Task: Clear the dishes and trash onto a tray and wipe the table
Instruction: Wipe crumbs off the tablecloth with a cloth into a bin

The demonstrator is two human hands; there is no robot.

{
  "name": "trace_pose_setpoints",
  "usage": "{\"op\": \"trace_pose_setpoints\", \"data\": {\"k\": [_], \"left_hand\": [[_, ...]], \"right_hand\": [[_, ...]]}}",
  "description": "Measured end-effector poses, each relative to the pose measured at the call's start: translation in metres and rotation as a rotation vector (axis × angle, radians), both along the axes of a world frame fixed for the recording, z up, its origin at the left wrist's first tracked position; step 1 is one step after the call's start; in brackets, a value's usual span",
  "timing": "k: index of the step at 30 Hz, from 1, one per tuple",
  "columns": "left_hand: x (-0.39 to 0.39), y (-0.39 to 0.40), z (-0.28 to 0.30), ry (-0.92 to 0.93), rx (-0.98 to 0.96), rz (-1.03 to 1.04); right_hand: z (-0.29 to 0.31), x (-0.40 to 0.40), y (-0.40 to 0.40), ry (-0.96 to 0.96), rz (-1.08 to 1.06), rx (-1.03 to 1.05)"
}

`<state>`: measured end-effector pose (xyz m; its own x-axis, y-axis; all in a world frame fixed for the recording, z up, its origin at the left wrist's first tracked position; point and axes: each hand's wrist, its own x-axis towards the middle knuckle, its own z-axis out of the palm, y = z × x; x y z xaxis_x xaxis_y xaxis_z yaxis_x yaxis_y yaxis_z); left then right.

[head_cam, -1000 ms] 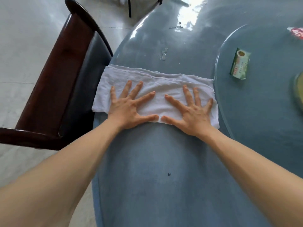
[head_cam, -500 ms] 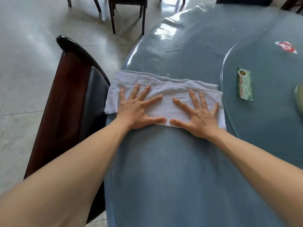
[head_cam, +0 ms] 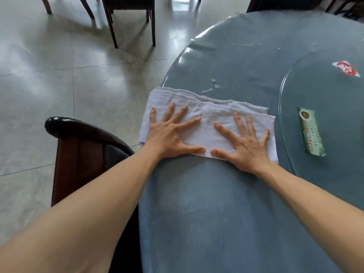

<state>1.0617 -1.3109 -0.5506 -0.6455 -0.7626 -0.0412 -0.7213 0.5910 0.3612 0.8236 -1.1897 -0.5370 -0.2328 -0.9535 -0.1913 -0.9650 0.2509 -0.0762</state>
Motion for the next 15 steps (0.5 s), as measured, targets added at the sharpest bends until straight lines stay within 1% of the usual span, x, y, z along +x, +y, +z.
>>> {"op": "trace_pose_setpoints", "data": {"k": [3,8,15], "left_hand": [[-0.005,-0.027,-0.003,0.001,-0.018,-0.03],[-0.01,-0.05,-0.005,-0.034,-0.067,-0.144],[-0.018,-0.071,0.0,-0.058,-0.067,-0.192]], "right_hand": [[-0.005,-0.005,-0.02,0.013,-0.005,-0.024],[-0.013,-0.012,-0.025,0.03,0.046,-0.034],[-0.006,-0.01,-0.037,0.051,-0.041,0.006]]}}
